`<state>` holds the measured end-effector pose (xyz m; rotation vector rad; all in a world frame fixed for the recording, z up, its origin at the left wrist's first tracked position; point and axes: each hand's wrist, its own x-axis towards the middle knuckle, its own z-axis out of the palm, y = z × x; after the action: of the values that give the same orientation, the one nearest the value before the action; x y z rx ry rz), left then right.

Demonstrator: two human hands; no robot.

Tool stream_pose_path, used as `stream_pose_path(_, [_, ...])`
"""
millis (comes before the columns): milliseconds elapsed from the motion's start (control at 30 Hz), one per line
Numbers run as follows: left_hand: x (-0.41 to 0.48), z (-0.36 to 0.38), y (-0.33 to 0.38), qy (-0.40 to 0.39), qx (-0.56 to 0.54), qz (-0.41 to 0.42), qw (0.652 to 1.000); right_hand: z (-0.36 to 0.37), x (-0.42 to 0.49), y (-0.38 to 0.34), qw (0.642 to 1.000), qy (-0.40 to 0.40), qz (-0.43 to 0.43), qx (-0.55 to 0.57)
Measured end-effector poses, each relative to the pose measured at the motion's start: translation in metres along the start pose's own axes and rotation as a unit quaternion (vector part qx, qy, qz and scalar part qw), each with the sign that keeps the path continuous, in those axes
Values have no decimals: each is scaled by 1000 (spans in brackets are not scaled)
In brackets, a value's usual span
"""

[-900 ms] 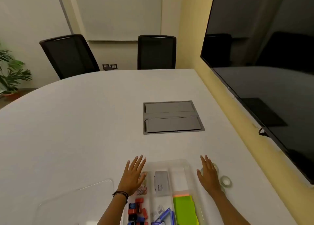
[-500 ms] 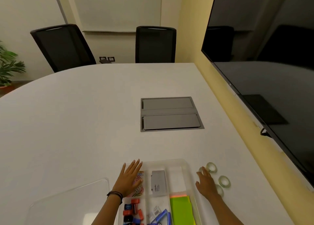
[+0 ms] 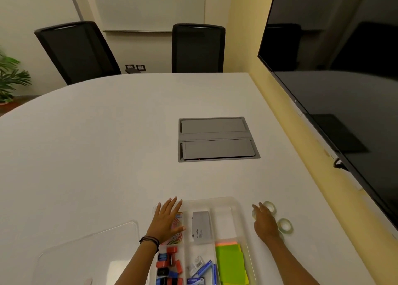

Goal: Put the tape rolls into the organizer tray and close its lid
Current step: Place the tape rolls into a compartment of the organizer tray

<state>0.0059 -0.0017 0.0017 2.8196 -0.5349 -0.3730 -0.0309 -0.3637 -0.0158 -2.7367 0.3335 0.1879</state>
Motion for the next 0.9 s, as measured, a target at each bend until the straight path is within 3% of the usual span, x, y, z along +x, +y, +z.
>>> stream_pose_path(233, [4,1,4,18,5,-19,1000,7,-5,9,998,-16,-8,-55])
stream_pose_path(300, [5,1,5,20,13,-23,999,7,-9,7,995,-53,6,-85])
stream_pose_path(500, [7,2,5,23,26,-26,999,-2,-14,-13,994,-24,-7,-108])
stream_pose_path(567, [8,2,7,24,24,-25,999,-11,-10,-23,997,-9,36,-75])
stream_pose_path(667, [9,2,7,27,18,-23,999,-28,-5,-50,988,79,77,105])
stream_pose_path(767, [8,2,6,27,8,-25,999,-38,1,-84,961,148,0,235])
stream_pose_path(900, [7,2,3,26,2,-33,999,-34,1,-109,975,4,-144,166])
